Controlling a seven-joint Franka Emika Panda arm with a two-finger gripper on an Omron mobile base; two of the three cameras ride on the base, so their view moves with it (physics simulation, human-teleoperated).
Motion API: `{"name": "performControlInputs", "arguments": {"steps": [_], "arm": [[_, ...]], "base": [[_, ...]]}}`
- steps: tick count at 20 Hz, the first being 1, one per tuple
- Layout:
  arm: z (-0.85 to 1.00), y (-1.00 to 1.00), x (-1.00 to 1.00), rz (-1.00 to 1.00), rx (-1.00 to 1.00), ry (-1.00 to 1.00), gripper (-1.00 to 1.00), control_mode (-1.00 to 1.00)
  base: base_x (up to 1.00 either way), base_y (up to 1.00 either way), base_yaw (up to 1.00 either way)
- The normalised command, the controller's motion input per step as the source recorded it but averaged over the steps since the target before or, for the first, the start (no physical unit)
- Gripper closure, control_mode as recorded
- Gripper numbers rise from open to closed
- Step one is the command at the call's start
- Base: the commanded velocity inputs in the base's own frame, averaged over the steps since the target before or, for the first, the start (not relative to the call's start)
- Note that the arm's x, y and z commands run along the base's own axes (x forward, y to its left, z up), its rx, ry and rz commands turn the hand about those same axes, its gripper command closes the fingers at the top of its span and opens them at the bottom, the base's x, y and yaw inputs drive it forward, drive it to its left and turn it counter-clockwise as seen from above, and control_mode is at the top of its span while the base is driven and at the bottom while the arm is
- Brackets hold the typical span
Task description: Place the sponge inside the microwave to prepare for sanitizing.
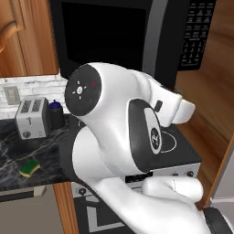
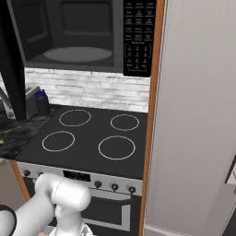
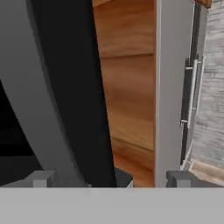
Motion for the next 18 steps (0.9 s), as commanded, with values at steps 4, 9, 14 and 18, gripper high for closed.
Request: {"name": "performControlInputs", "arguments": {"steps": [4, 9, 14, 18], "arm": [[0.11, -0.74, 0.0, 0.06, 0.57, -0.01, -1.0, -1.0], [0.11, -0.65, 0.0, 0.09, 0.55, 0.0, -1.0, -1.0], [0.02, -0.55, 0.09, 0.11, 0.49, -0.02, -1.0, -1.0], [0.0, -0.47, 0.45, 0.06, 0.38, 0.0, -1.0, -1.0]], "base": [[0.0, 0.0, 0.0], [0.0, 0.0, 0.0], [0.0, 0.0, 0.0], [0.0, 0.0, 0.0]]}}
